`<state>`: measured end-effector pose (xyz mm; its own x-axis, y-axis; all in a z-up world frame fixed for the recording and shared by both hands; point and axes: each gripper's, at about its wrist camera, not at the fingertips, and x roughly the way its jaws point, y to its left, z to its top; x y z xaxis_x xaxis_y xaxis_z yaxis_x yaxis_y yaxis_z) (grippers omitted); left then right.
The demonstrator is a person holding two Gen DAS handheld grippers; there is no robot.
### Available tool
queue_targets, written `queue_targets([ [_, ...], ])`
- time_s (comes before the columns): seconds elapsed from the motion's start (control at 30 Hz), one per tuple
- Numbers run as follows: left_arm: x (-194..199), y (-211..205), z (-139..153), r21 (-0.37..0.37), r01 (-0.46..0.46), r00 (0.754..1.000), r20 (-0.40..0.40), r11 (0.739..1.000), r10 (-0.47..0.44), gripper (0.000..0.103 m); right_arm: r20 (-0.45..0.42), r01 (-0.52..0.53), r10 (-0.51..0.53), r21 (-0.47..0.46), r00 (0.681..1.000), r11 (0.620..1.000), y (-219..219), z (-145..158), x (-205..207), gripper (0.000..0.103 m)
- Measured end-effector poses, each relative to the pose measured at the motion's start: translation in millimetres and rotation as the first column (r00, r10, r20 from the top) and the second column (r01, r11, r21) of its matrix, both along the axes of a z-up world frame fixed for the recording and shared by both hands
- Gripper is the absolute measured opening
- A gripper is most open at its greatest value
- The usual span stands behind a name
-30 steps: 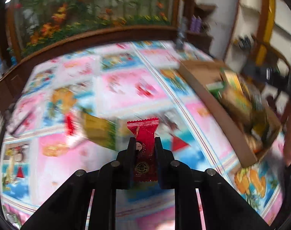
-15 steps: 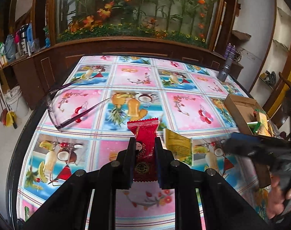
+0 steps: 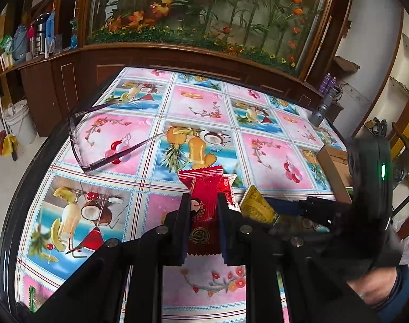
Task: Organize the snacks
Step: 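Grasp the red candy with the left tool while the right grasps a yellow packet, then lift the red candy and yellow packet and carry them toward the box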
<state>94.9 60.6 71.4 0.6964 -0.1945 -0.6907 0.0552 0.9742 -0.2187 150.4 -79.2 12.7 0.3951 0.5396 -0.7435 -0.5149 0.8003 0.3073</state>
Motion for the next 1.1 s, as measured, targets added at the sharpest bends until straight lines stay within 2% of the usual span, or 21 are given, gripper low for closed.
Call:
queue_targets([
  [0.07,-1,-1,0,0.000,0.005,1.000,0.002,1.000,-0.005,0.017,0.063,0.034,-0.028,-0.105,0.998,0.994,8,-2,-9,0.050],
  [0.1,-1,-3,0,0.003,0.006,1.000,0.003,1.000,-0.006,0.017,0.103,0.069,-0.051,-0.172,0.993,0.983,12,-2,-14,0.033],
  [0.23,-2,-10,-2,0.007,0.013,1.000,0.002,1.000,-0.013,0.017,0.088,0.132,-0.119,-0.155,0.989,0.979,-4,-1,-23,0.032],
  [0.4,-2,-30,-4,0.019,0.066,0.998,0.016,0.998,-0.066,0.017,0.120,0.218,-0.204,-0.115,0.972,0.969,-47,12,-51,0.032],
  [0.6,-11,-59,-4,0.067,0.121,0.991,0.047,0.990,-0.124,0.017,0.121,0.364,-0.367,0.046,0.922,0.930,-110,29,-56,0.032],
  [0.7,-12,-64,-4,0.082,0.127,0.990,0.055,0.988,-0.132,0.017,0.114,0.382,-0.388,0.074,0.914,0.921,-120,33,-53,0.032],
  [0.9,-12,-64,-5,0.087,0.118,0.991,0.054,0.989,-0.123,0.017,0.110,0.348,-0.356,0.084,0.928,0.934,-112,35,-57,0.032],
  [1.1,-12,-63,-8,0.091,0.114,0.991,0.056,0.989,-0.120,0.017,0.127,0.350,-0.361,0.098,0.924,0.932,-111,38,-58,0.032],
])
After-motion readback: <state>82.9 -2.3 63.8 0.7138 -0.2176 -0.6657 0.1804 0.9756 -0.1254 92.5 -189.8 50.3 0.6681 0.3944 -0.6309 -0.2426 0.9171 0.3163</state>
